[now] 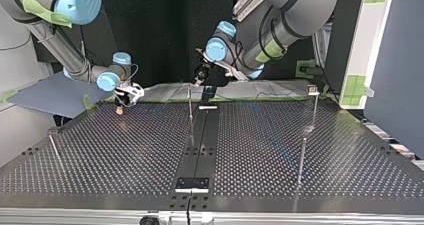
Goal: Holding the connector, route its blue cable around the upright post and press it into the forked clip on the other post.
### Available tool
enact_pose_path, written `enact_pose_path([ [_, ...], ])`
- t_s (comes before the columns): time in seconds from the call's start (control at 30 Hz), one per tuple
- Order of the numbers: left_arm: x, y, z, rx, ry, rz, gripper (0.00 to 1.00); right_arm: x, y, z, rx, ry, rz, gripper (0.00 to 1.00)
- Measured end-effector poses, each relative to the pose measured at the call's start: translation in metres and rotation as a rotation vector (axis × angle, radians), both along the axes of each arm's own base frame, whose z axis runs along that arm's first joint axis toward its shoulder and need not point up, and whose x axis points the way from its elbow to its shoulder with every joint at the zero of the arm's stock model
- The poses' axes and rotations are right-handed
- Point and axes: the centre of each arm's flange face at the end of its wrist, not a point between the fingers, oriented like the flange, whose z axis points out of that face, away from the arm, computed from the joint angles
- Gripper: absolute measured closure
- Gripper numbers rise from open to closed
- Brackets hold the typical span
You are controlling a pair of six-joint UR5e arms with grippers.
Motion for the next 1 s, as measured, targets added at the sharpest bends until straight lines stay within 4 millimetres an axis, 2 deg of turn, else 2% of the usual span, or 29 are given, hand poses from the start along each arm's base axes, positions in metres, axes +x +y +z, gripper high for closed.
enact_pose_path([
  [0.8, -0.005, -0.005, 0.0, -0.065, 0.041, 0.011, 0.0, 0.003, 0.002, -0.002, 0.004, -0.001, 0.004, 1.0],
  [1.0, -0.013, -0.006, -0.004, -0.056, 0.051, -0.011, 0.0, 0.005, 0.003, -0.003, 0.007, 0.002, 0.008, 1.0],
])
